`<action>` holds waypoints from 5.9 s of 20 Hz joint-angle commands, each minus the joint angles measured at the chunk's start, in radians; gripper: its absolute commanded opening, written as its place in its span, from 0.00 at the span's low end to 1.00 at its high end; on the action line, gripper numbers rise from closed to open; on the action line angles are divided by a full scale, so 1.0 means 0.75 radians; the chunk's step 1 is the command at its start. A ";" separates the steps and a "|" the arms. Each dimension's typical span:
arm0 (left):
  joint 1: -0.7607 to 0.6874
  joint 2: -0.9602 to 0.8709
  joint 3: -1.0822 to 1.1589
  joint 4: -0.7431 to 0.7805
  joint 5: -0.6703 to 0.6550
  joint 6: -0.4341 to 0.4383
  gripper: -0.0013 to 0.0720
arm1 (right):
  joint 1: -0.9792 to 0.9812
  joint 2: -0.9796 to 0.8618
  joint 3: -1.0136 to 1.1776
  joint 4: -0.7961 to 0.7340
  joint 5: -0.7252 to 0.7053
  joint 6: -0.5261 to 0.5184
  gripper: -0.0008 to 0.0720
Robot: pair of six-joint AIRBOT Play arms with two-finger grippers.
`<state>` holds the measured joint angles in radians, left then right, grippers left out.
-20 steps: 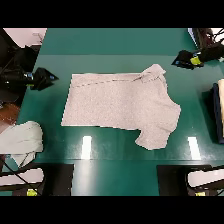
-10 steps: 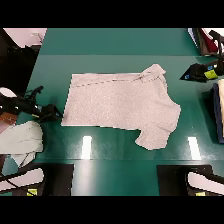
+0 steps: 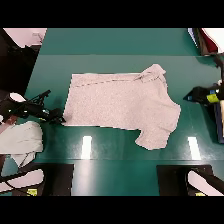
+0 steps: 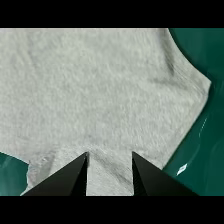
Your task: Fold the shirts.
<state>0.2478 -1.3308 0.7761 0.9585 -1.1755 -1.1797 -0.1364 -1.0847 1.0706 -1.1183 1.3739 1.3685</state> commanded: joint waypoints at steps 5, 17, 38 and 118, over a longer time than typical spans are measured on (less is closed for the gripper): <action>-0.020 0.003 0.154 -0.103 -0.056 -0.033 0.04 | -0.392 0.029 -0.505 0.050 -0.038 -0.001 0.63; -0.020 0.005 0.159 -0.141 -0.098 -0.033 0.04 | -0.149 -0.230 -0.573 0.305 -0.287 -0.093 0.16; -0.020 0.739 1.835 -0.289 0.134 -0.214 0.04 | -0.130 0.660 0.956 -0.131 -0.558 -0.087 0.03; -0.253 0.133 -0.033 -0.141 0.067 -0.057 0.04 | -0.269 0.290 -0.490 -0.150 0.106 0.027 0.60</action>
<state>0.0612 -1.2324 0.7040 0.8658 -1.1107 -1.2240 -0.2523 -0.9016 0.8223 -1.1992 1.4418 1.3857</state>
